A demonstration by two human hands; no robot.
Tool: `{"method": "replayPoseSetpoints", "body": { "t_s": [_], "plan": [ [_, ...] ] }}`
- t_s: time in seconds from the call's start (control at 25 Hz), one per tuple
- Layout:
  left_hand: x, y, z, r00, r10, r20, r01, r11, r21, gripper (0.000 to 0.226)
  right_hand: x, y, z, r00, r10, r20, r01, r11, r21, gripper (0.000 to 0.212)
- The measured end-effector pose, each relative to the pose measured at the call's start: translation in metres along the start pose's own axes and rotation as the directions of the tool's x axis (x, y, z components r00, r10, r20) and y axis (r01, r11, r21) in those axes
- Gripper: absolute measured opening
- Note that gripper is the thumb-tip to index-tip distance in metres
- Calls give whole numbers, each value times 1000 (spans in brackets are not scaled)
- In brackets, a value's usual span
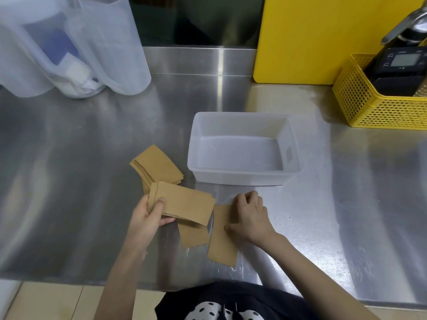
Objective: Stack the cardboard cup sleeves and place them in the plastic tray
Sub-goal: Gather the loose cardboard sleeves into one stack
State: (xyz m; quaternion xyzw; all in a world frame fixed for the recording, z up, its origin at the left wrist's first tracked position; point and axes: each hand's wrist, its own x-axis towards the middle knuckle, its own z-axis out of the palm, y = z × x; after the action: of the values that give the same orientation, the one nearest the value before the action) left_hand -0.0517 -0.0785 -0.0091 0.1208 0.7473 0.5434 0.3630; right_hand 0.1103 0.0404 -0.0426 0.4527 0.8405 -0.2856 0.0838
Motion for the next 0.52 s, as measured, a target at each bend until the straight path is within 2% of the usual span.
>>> {"method": "replayPoseSetpoints", "body": {
  "t_s": [0.08, 0.16, 0.28, 0.36, 0.52],
  "plan": [
    [0, 0, 1, 1000, 0, 8, 0, 1000, -3, 13, 0, 2, 2, 1000, 10, -9, -9, 999, 47, 52],
    [1, 0, 2, 1000, 5, 18, -5, 1000, -4, 14, -1, 5, 2, 1000, -10, -11, 12, 983, 184, 40],
    [2, 0, 3, 1000, 12, 9, -12, 1000, 8, 12, -5, 11, -9, 999, -43, -19, 47, 890, 453, 25],
    [3, -1, 2, 1000, 17, -20, -17, 1000, 6, 11, -8, 15, -21, 997, -59, -50, 77, 837, 542, 19],
    [1, 3, 8, 999, 30, -12, -30, 1000, -6, 16, -14, 15, -44, 989, -89, -117, 145, 714, 685, 21]
  ]
}}
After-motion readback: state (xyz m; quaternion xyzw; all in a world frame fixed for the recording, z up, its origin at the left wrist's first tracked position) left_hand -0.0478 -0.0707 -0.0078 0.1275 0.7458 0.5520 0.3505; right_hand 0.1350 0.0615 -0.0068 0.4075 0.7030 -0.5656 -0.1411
